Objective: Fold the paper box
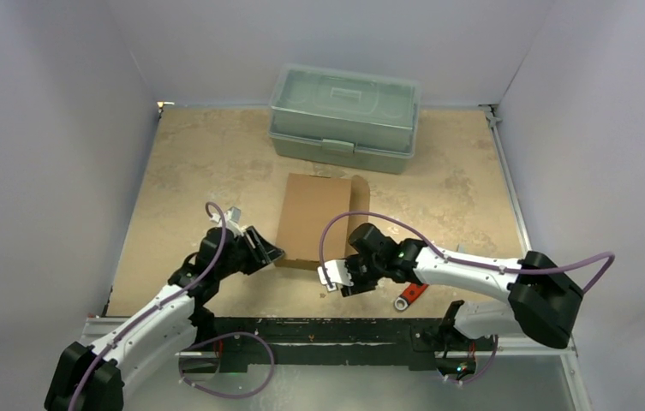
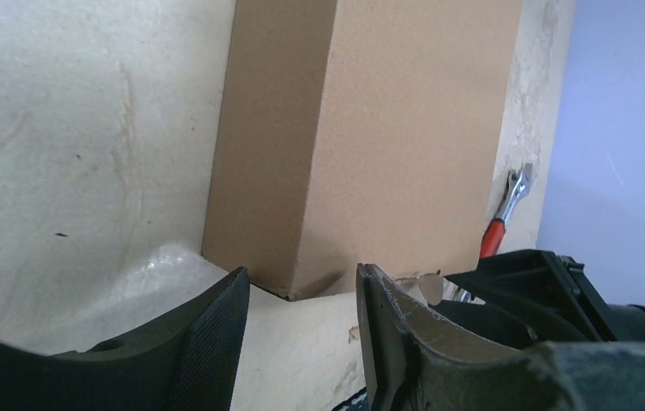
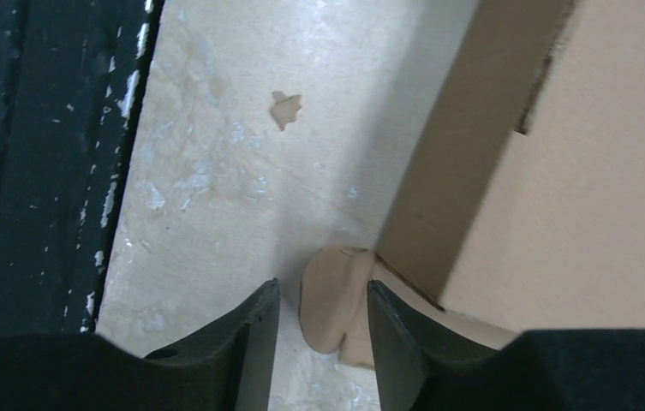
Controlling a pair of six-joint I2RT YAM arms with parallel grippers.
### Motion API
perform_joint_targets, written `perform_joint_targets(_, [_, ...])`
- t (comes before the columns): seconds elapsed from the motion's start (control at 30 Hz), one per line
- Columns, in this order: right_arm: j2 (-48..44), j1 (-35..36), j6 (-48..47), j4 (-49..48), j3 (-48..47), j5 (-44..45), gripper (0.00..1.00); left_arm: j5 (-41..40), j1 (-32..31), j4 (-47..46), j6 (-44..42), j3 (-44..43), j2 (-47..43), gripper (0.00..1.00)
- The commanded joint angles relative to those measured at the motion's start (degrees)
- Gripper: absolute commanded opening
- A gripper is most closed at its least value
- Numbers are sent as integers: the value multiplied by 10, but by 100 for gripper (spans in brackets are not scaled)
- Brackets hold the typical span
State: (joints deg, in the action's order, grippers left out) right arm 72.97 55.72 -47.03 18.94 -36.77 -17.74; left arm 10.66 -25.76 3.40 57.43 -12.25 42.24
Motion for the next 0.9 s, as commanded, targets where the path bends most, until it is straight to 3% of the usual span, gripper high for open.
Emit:
perform_joint_targets(0.0, [14, -3, -9, 19, -23, -20, 46, -20, -33, -25, 24, -3, -4, 48])
perform_joint_targets(0.2, [11, -20, 7, 0, -17, 20, 41, -60, -40, 7, 1, -31, -4, 52])
perform_joint_targets(0.5, [-15, -65, 18, 2, -16, -4, 27, -61, -40, -2, -43, -67, 43, 66])
perform_joint_targets(0.87, [9, -67, 26, 10, -26, -33, 7, -56, -40, -52, -68, -86, 110, 65])
